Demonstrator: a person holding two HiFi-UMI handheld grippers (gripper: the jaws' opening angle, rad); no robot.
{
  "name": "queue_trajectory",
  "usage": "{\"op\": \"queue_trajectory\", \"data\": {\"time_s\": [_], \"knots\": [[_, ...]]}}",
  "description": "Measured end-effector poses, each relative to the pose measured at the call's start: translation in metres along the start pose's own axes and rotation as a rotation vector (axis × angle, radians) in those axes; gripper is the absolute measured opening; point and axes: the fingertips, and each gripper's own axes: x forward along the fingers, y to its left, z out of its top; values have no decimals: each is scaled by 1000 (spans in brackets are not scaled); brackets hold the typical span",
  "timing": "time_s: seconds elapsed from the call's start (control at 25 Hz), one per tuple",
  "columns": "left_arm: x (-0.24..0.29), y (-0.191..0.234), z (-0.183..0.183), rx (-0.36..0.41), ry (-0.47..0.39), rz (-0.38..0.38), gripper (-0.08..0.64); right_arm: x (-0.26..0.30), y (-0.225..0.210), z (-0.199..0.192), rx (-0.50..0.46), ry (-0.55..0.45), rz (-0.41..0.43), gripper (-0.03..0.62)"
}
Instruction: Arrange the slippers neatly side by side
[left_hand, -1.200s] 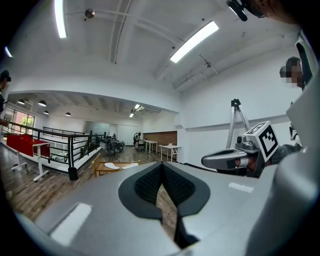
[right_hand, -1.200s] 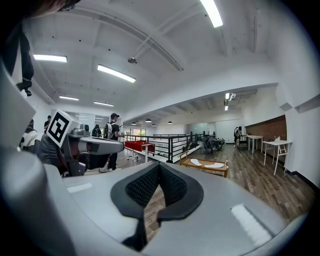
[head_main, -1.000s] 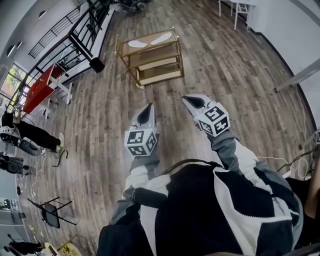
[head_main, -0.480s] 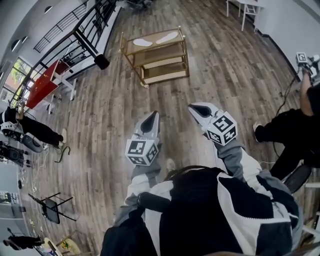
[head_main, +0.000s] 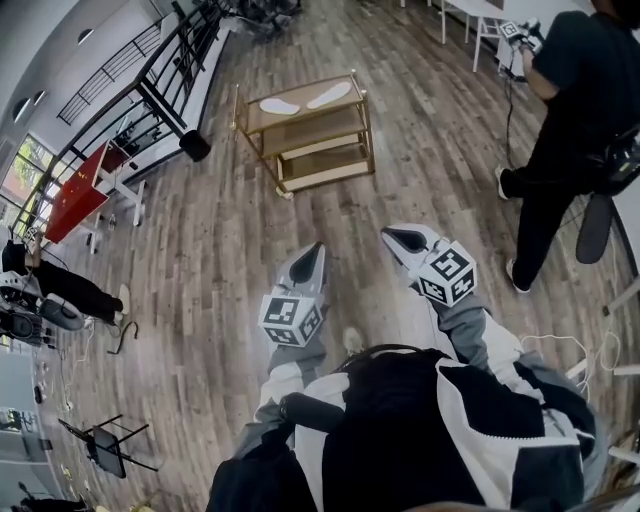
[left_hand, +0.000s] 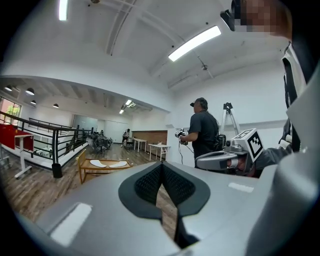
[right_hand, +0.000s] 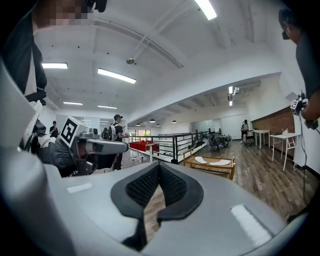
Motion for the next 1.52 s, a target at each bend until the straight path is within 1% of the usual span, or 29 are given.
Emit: {"op": "queue_trajectory", "data": {"time_s": [0.16,0.32,0.68,0.8,0.92,1.12,1.36,1.52], "knots": [[16,31,3,6,-2,-30,14,28,-16,0,13,8,-28,5],[37,67,6,-1,2,-55,14,61,-34,9,14,5,-61,5],[79,139,10,-6,14,-141,14,145,-56,23,7,-6,-85,5],[89,165,10,-7,14,-158,14,174,-62,26,2,-11,-97,5],[99,187,6,-17,13,-166,14,195,-67,25,-5,-5,-105,5],[121,211,1,-48,13,-159,14,211,-84,24,-9,11,-118,5],[162,229,1,-63,24,-152,14,232,-121,27,4,11,-113,5],[200,247,8,-50,20,-135,14,257,-160,35,-1,-5,-93,5]]}}
